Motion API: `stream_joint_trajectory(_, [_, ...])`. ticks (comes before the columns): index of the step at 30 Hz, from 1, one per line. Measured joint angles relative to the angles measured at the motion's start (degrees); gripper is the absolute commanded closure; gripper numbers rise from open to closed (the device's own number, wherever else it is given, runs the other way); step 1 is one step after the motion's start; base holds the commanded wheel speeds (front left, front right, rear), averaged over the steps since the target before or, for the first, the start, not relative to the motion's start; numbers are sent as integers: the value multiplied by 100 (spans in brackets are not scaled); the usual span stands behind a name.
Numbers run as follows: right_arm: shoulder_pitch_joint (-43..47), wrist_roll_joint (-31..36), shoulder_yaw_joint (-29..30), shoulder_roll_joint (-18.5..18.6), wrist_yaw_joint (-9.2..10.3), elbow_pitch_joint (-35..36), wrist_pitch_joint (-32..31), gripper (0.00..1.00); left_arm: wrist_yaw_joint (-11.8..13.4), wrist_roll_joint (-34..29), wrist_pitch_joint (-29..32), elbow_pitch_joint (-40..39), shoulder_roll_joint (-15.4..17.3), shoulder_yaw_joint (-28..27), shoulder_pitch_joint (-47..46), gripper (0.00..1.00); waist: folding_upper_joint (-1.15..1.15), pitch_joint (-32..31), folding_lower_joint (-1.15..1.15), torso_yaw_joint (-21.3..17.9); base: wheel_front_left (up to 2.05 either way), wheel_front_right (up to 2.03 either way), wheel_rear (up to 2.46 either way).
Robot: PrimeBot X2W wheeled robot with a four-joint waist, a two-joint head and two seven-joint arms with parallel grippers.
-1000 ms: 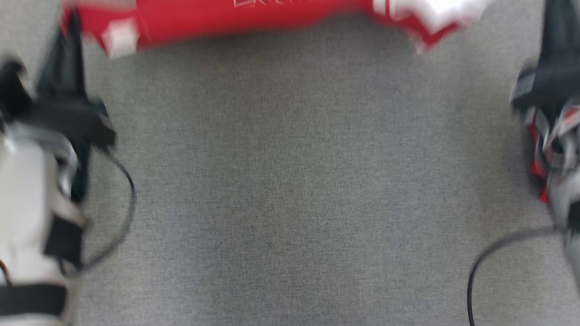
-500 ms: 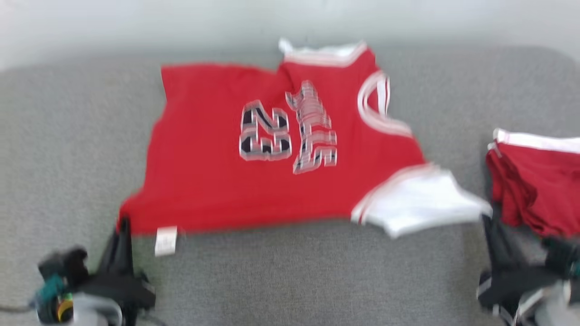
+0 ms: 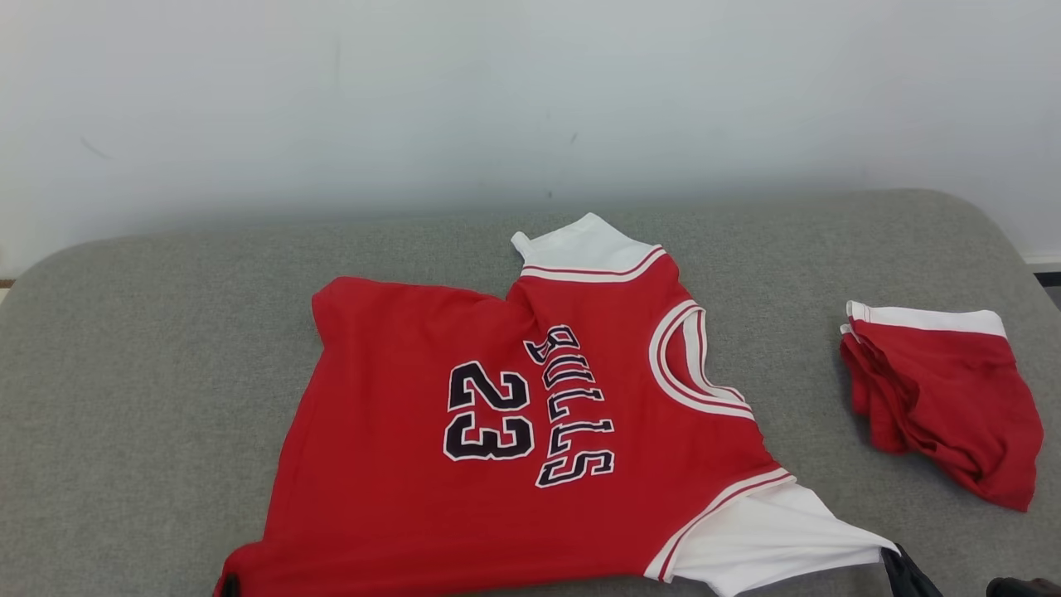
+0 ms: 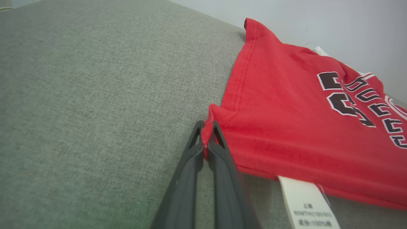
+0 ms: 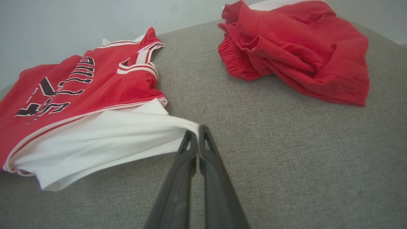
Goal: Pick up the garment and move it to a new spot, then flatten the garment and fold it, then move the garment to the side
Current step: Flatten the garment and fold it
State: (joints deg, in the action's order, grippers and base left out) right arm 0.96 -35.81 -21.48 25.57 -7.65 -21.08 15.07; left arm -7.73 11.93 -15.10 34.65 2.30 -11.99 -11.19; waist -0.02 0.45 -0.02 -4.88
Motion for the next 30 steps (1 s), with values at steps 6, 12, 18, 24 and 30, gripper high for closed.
stream_joint_trajectory(6, [116,7,108,-23,-5,126,0,100,1,219,0,-99,-1,123,293,100,1,-117,1,54,0,0,0])
stream_joint_trajectory(12, [94,186,328,-64,-5,345,0,100,24,358,0,-442,2,312,388,100,1,-150,1,165,0,0,0])
stream_joint_trajectory(18, [-226,311,361,-151,7,385,1,100,25,411,0,-772,26,620,166,100,1,-110,2,289,0,0,0])
stream_joint_trajectory(24, [-754,504,389,-259,11,127,1,100,25,443,0,-682,37,916,-166,100,2,33,2,372,0,0,0])
stream_joint_trajectory(30, [-1382,721,350,-358,12,-252,3,100,77,526,0,-492,41,1124,-641,100,2,301,3,414,0,0,0])
